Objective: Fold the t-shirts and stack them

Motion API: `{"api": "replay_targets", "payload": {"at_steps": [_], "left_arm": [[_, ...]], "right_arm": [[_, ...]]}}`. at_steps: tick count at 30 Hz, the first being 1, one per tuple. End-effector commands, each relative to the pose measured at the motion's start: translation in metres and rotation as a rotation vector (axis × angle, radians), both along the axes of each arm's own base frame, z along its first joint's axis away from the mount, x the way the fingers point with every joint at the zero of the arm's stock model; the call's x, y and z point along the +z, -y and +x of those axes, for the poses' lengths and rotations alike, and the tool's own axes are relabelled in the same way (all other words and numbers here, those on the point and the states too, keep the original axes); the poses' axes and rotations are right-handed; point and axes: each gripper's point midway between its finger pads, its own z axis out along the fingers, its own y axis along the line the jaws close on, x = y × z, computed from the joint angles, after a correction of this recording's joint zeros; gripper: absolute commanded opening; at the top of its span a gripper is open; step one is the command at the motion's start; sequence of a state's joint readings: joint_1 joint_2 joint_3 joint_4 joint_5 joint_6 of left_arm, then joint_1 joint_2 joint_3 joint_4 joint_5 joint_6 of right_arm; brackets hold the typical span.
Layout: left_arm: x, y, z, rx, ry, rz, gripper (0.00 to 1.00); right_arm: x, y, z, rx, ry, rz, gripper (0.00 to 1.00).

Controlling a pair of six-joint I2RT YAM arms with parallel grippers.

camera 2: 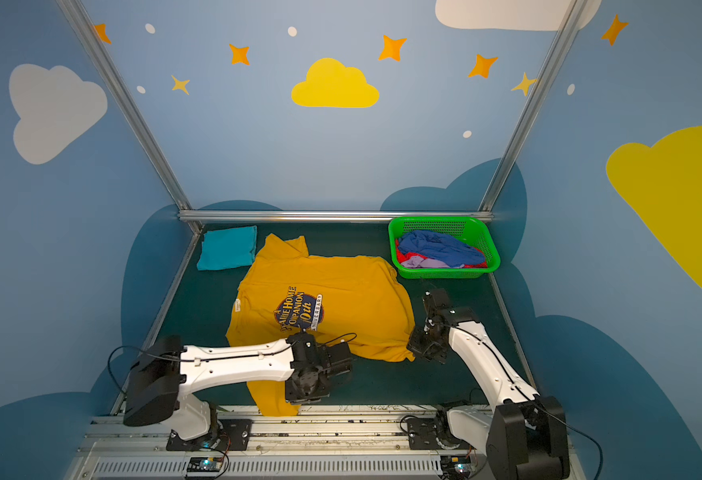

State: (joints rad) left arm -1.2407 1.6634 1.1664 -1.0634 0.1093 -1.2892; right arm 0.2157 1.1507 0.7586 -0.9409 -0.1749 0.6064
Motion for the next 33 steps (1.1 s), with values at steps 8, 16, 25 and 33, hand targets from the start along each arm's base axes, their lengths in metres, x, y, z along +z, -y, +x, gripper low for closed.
{"api": "replay_targets", "payload": {"at_steps": [8, 16, 25, 33], "left_arm": [[0.067, -0.042, 0.074, 0.108, 0.218, -0.049, 0.8], [0.014, -0.152, 0.132, 0.401, 0.242, 0.046, 0.83], [-0.027, -0.184, 0.133, 0.426, 0.099, 0.14, 0.82], [-0.04, -0.208, 0.104, 0.45, 0.048, 0.198, 0.86]], "right_arm": [[-0.006, 0.021, -0.004, -0.098, 0.02, 0.004, 0.0], [0.014, 0.062, 0.005, -0.31, 0.161, 0.001, 0.0], [0.005, 0.055, -0.008, -0.318, 0.239, 0.046, 0.0], [0.014, 0.059, 0.0, -0.306, 0.248, 0.019, 0.64]]}}
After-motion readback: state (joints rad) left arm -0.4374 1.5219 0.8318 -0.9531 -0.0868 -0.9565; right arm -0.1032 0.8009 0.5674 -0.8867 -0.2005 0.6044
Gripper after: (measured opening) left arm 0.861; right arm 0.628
